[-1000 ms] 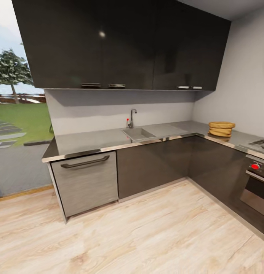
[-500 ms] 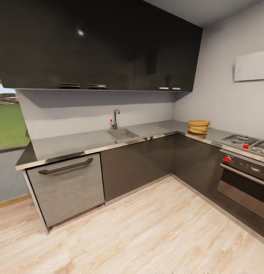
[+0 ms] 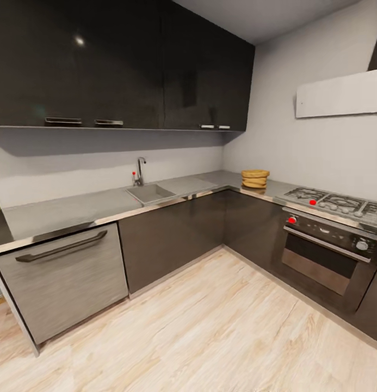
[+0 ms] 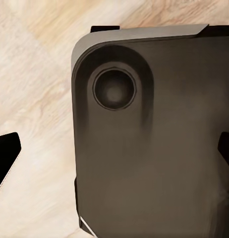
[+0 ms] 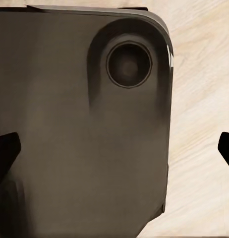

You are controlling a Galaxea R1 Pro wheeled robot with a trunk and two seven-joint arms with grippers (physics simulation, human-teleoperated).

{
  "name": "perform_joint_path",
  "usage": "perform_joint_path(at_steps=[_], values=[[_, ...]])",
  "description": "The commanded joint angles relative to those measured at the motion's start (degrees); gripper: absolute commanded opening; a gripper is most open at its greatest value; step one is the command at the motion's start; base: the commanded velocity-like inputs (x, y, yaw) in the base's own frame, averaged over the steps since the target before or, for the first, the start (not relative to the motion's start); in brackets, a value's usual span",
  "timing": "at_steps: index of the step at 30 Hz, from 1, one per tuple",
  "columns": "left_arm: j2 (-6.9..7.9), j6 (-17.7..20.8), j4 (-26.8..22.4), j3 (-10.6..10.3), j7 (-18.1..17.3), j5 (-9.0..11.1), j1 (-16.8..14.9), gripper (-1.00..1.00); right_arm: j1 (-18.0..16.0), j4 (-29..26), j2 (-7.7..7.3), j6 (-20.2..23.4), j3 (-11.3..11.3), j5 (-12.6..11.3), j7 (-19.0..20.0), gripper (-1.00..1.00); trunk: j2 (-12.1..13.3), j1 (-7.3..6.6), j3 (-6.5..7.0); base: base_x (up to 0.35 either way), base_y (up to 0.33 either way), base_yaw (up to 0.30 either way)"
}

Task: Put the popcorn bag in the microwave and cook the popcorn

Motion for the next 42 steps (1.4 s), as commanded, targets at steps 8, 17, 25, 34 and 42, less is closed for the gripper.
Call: perform_joint_path(at_steps=[8,17,25,34,42], values=[[0.01,-0.11,0.01,-0.02,-0.01,0.0,-0.02,1.0,-0.02,0.05,0.0,-0.18,-0.03,-0.1,0.06,1.0,-0.03,0.0,-0.05,0.0,0.0,-0.285],[0.01,-0.11,0.01,-0.02,-0.01,0.0,-0.02,1.0,-0.02,0.05,0.0,-0.18,-0.03,-0.1,0.07,1.0,-0.03,0.0,-0.05,0.0,0.0,-0.285],[0.01,-0.11,0.01,-0.02,-0.01,0.0,-0.02,1.0,-0.02,0.05,0.05,-0.18,-0.03,-0.1,0.04,1.0,-0.03,0.0,-0.05,0.0,0.0,-0.285],[0.01,-0.11,0.01,-0.02,-0.01,0.0,-0.02,1.0,-0.02,0.05,0.05,-0.18,-0.03,-0.1,0.07,1.0,-0.03,0.0,-0.05,0.0,0.0,-0.285],[0.01,-0.11,0.01,-0.02,-0.01,0.0,-0.02,1.0,-0.02,0.05,0.02,-0.18,-0.03,-0.1,0.07,1.0,-0.03,0.0,-0.05,0.0,0.0,-0.285]])
